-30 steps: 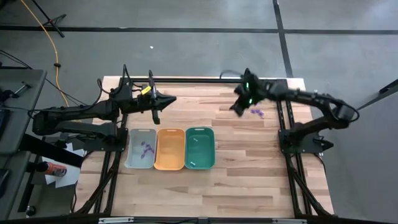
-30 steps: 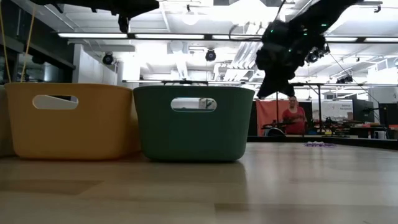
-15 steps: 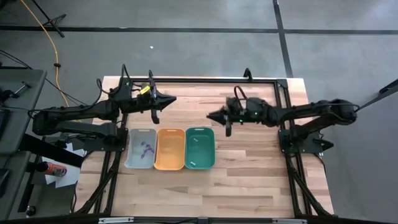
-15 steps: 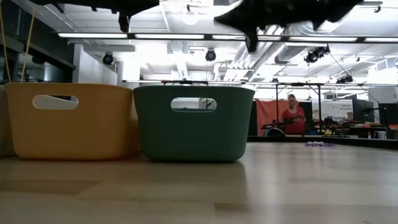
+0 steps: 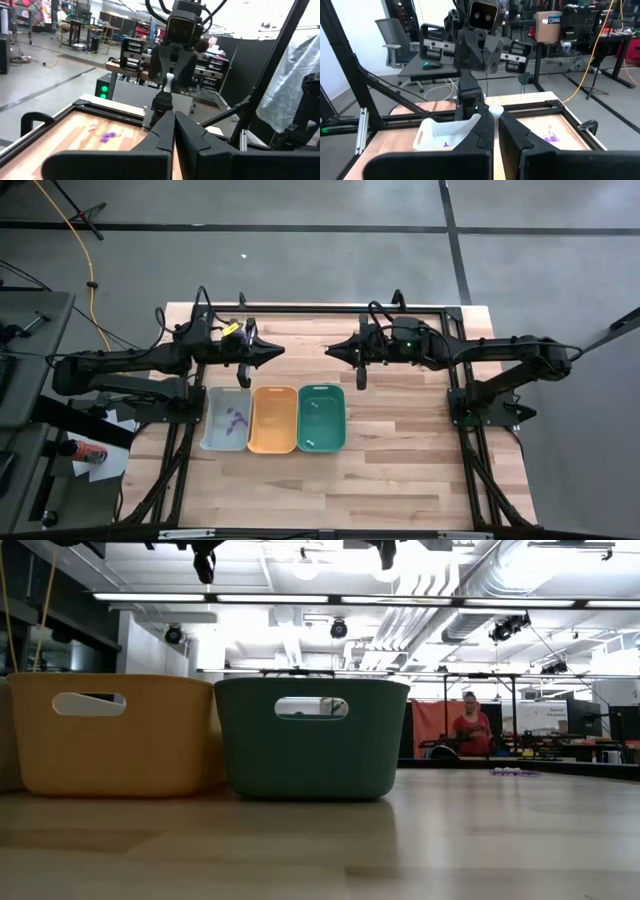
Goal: Sort Halloween decoration
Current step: Put the white bone toy into the green bin
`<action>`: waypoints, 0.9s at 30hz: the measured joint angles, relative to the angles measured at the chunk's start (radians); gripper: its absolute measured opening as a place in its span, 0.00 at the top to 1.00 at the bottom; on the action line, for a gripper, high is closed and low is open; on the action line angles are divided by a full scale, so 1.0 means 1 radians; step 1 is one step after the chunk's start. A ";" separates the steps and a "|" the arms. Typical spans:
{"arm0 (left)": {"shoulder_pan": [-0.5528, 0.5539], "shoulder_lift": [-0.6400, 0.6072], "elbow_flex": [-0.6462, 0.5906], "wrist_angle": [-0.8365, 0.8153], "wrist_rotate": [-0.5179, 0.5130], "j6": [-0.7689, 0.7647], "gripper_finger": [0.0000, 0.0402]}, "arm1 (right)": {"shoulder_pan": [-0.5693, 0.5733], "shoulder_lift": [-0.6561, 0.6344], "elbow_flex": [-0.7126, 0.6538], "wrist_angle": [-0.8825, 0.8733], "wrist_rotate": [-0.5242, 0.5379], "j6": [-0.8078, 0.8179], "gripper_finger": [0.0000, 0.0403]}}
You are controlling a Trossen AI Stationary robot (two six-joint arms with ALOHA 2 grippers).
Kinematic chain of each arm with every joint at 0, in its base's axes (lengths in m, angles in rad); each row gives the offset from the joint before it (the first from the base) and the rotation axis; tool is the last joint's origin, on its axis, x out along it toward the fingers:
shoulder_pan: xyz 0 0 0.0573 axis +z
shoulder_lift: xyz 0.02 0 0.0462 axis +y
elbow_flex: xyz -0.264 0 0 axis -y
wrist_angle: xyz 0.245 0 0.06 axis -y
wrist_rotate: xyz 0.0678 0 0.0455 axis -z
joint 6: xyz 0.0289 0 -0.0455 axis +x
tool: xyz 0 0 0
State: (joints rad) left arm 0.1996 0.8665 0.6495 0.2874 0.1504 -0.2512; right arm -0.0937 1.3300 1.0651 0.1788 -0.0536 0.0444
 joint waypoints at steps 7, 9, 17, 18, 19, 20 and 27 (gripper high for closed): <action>0.000 0.000 0.000 0.002 -0.003 0.000 1.00 | 0.000 0.000 -0.001 -0.013 -0.001 0.002 1.00; 0.000 0.000 0.000 0.002 -0.003 0.000 1.00 | 0.000 0.000 -0.001 -0.014 -0.003 0.005 1.00; 0.001 0.000 0.000 0.006 -0.010 0.000 1.00 | 0.001 0.000 -0.001 -0.019 -0.017 0.013 1.00; 0.001 0.000 0.000 0.011 -0.017 0.000 1.00 | 0.003 0.005 0.001 -0.019 -0.029 0.021 1.00; 0.001 0.000 0.000 0.019 -0.026 0.000 1.00 | 0.003 0.014 0.014 -0.038 -0.036 0.025 1.00; 0.001 0.000 0.000 0.027 -0.033 0.000 1.00 | 0.006 0.029 0.037 -0.076 -0.045 0.025 1.00; 0.001 0.000 0.001 0.057 -0.070 0.026 1.00 | 0.054 0.241 0.318 -0.460 -0.102 -0.135 1.00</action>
State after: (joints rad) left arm 0.2008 0.8665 0.6506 0.3440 0.0800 -0.2252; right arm -0.0398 1.5715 1.3831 -0.2808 -0.1556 -0.0908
